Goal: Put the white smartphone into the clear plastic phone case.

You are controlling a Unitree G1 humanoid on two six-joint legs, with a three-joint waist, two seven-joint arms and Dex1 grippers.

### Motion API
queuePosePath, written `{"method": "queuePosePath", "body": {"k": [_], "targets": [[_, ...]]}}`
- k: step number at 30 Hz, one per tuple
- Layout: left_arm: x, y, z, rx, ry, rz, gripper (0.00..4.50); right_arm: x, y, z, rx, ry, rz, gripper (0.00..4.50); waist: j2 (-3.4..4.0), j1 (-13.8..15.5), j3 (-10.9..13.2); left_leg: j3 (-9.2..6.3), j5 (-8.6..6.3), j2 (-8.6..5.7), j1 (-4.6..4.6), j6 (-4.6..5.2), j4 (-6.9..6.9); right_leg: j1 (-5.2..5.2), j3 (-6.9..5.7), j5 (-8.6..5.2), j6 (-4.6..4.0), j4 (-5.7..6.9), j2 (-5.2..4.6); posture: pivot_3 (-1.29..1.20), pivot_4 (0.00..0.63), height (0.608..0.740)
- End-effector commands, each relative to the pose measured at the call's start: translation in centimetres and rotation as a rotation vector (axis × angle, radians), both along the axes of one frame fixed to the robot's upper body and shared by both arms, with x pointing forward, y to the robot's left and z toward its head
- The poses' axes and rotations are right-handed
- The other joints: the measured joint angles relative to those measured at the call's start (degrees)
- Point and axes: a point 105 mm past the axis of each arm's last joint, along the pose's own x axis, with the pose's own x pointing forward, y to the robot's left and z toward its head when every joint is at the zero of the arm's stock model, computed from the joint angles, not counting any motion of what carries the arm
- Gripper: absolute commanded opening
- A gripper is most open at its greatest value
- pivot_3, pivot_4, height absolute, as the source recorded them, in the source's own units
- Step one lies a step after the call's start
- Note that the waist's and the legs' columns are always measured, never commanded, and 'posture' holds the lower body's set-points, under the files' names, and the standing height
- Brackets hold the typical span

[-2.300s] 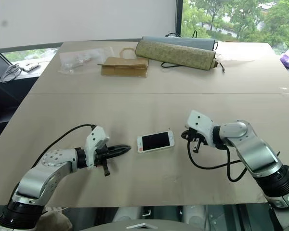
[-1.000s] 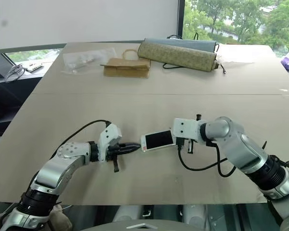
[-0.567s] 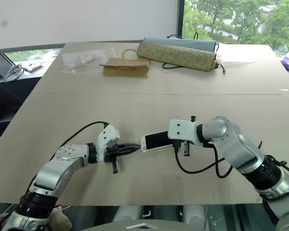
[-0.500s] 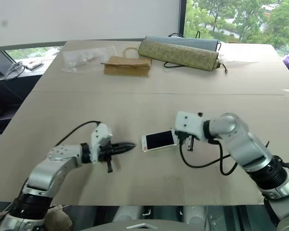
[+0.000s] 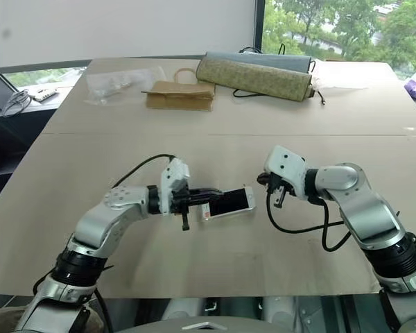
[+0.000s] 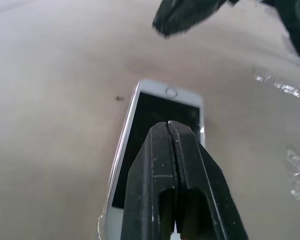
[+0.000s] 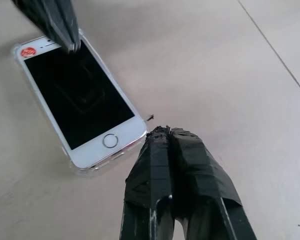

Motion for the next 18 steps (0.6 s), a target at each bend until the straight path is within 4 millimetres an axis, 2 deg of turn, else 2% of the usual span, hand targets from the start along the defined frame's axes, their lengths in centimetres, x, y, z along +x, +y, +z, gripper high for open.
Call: {"method": "queuePosePath", "body": {"k": [1, 9, 13, 18], "targets": [[-0.2, -0.1, -0.5, 0.030, -0.009, -0.018, 0.00, -0.1, 0.9, 0.6, 0.044, -0.025, 0.032, 0.03, 0.00, 0.08, 0.00, -0.01, 0.00, 0.01, -0.01, -0.01, 0.00, -0.01, -0.01, 0.00, 0.00, 0.00, 0.01, 0.00, 0.150, 0.740], [-0.7, 0.7, -2.5, 0.091, 0.014, -0.007, 0.00, -0.5, 2.0, -0.4, 0.105, 0.042, 0.083, 0.03, 0.00, 0.10, -0.01, 0.03, 0.00, -0.02, 0.01, 0.01, 0.03, 0.03, 0.04, 0.00, 0.00, 0.00, -0.06, 0.00, 0.150, 0.740], [-0.7, 0.5, -2.9, 0.096, 0.009, 0.007, 0.00, 0.1, 1.7, -1.9, 0.080, 0.090, 0.092, 0.03, 0.01, 0.15, -0.01, -0.01, -0.02, -0.02, 0.10, 0.04, 0.04, 0.13, 0.01, 0.00, -0.01, 0.00, -0.06, 0.00, 0.150, 0.740], [-0.7, 0.5, -3.0, 0.091, 0.008, 0.023, 0.00, 0.8, 0.9, -4.4, -0.043, 0.167, 0.109, 0.03, 0.02, 0.09, -0.05, 0.02, -0.03, -0.02, 0.21, 0.05, 0.08, 0.25, 0.04, 0.01, -0.01, 0.02, -0.06, 0.00, 0.150, 0.740]]}}
